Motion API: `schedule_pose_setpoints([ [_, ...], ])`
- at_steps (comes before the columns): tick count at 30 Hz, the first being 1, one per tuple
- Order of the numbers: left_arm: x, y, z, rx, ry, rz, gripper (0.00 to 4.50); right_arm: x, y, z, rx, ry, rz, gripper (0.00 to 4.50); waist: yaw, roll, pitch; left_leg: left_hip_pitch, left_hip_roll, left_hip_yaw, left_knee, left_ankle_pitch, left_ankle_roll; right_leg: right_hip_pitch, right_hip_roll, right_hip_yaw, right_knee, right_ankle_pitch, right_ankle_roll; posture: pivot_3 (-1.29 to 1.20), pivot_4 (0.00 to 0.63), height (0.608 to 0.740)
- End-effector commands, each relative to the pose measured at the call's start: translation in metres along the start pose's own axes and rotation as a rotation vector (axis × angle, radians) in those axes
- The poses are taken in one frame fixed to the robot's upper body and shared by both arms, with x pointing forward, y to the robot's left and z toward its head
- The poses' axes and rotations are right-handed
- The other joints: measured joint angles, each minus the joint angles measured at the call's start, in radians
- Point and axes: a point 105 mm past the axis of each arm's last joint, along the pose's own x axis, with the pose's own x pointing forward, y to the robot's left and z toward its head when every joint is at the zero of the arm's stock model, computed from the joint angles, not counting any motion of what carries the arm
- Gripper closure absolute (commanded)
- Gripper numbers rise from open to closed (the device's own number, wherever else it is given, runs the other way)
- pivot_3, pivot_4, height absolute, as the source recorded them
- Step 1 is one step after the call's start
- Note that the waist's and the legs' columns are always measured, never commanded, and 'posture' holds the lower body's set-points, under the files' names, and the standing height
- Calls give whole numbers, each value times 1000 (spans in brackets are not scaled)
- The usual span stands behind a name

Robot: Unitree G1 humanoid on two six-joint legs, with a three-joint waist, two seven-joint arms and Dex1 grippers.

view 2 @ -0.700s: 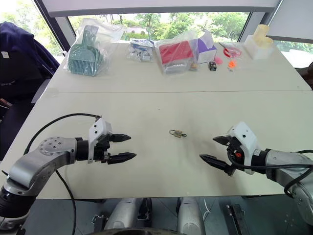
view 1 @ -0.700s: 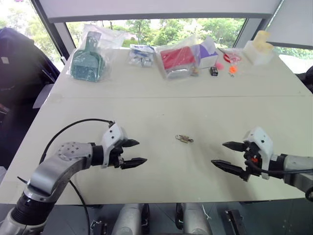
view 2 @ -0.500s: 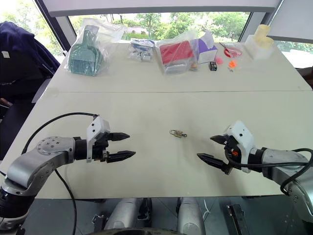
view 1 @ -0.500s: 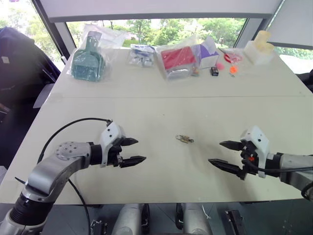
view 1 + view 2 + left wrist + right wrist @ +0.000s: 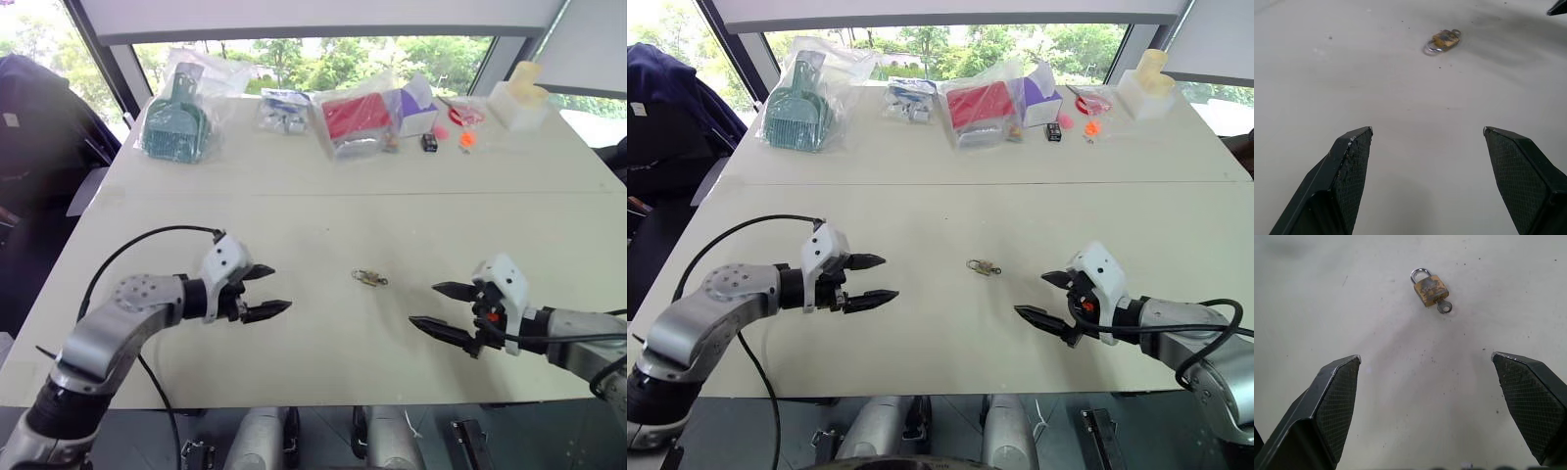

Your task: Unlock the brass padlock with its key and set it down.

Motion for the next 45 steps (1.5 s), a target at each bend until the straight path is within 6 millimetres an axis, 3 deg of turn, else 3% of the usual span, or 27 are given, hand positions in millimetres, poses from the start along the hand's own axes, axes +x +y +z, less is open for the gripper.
schedule_pose_setpoints([
  [1,-5,24,9,65,2,14,718,0,-2,8,-11,-28,-17,57,1,0,0,0,0,0,0,0,0,0,0,0,0,0,0,0,150,735],
  [4,1,38,24,127,6,-62,718,-5,-6,11,-10,-35,-56,57,6,0,0,-1,0,0,0,1,0,0,0,0,0,0,0,0,150,735],
  [7,14,40,38,214,25,-187,718,-10,-8,13,0,-53,-90,57,19,0,0,-1,-1,1,0,2,2,0,0,0,0,0,0,0,150,735],
  [14,76,27,68,429,68,-494,718,-10,2,7,63,-118,-172,57,36,-1,0,-2,-1,1,2,1,4,1,0,0,-1,0,0,0,150,735],
  [17,101,11,68,484,89,-599,718,-11,10,2,94,-132,-194,57,27,-1,0,-2,-1,1,2,0,7,1,0,0,-1,0,0,0,150,735],
  [19,127,2,57,508,163,-634,718,-10,18,-2,112,-136,-205,57,25,-2,0,-2,-1,1,3,0,7,1,0,0,-1,0,0,0,150,735],
  [22,145,-2,46,550,229,-642,718,-9,24,-3,126,-141,-213,57,22,-2,0,-2,-1,1,3,0,8,1,0,0,-1,0,0,0,150,735],
  [26,169,-14,54,531,231,-612,718,-9,26,-5,142,-149,-239,57,25,-3,1,-2,0,0,4,0,8,1,0,0,0,0,0,0,150,735],
  [32,183,-21,54,592,263,-596,718,-4,30,-8,157,-153,-243,57,25,-3,1,-3,-1,1,4,-2,11,1,0,0,-1,0,1,0,150,735],
  [39,182,-21,36,636,366,-617,718,-1,32,-7,171,-175,-260,57,25,-3,1,-1,0,0,5,-2,11,3,0,0,0,0,1,0,150,735],
  [42,180,-23,32,628,379,-646,1549,0,32,-7,174,-180,-266,0,25,-3,0,-1,0,0,5,-2,11,3,0,0,-1,0,1,0,150,735],
  [45,176,-24,26,636,405,-679,2900,1,31,-7,174,-182,-268,0,25,-3,0,0,0,0,5,-2,11,4,0,0,-1,0,1,0,150,735],
])
